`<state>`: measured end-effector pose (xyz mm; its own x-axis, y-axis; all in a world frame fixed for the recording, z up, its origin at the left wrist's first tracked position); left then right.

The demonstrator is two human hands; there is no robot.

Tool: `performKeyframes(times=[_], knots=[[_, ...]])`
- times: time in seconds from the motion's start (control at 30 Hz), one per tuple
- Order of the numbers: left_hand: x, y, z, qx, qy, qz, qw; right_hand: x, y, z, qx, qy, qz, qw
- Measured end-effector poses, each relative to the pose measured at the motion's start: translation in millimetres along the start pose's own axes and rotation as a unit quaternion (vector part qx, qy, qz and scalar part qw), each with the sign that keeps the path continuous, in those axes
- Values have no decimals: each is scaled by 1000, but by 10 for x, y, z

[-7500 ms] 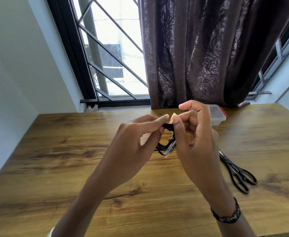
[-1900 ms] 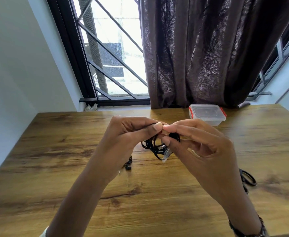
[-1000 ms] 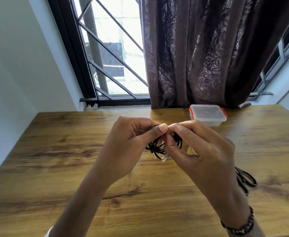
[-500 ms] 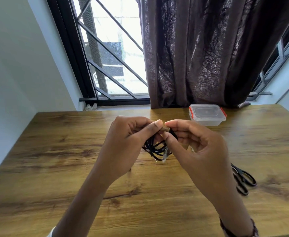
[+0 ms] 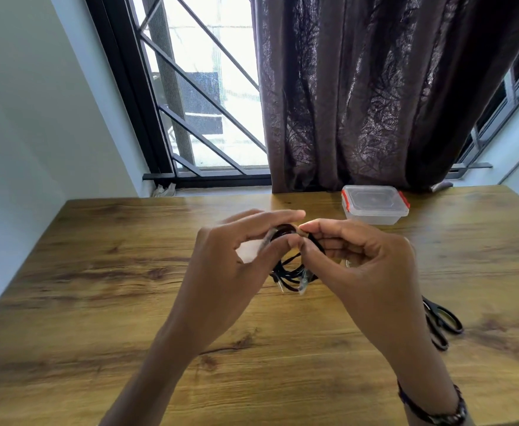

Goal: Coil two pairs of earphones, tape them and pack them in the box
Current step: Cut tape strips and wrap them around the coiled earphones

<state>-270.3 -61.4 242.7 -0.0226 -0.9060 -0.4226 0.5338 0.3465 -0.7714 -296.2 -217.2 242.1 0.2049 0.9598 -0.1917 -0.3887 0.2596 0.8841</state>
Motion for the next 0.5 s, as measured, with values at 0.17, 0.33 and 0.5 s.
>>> performKeyframes(times=[0.17,0.33,0.5], knots=[[4,-21,0,53,-36,55,996,-12,-3,3,24,8,17,1000],[12,-59,9,58,-74,73,993,-27,-3,33,55,46,58,996],[32,-60,9,48,-77,55,994,-18,-5,33,60,23,98,993]])
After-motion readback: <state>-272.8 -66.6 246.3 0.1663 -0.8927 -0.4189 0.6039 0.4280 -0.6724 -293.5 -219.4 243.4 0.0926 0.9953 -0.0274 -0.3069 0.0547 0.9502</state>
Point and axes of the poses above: each hand's wrist, its own z-axis towards the middle knuckle, its own x-axis out of the palm, y = z × x, the point moved 2 cm from there along z, towards the middle knuckle, and after that the axes turned 4 degrees about z, right-handed, at the moved point
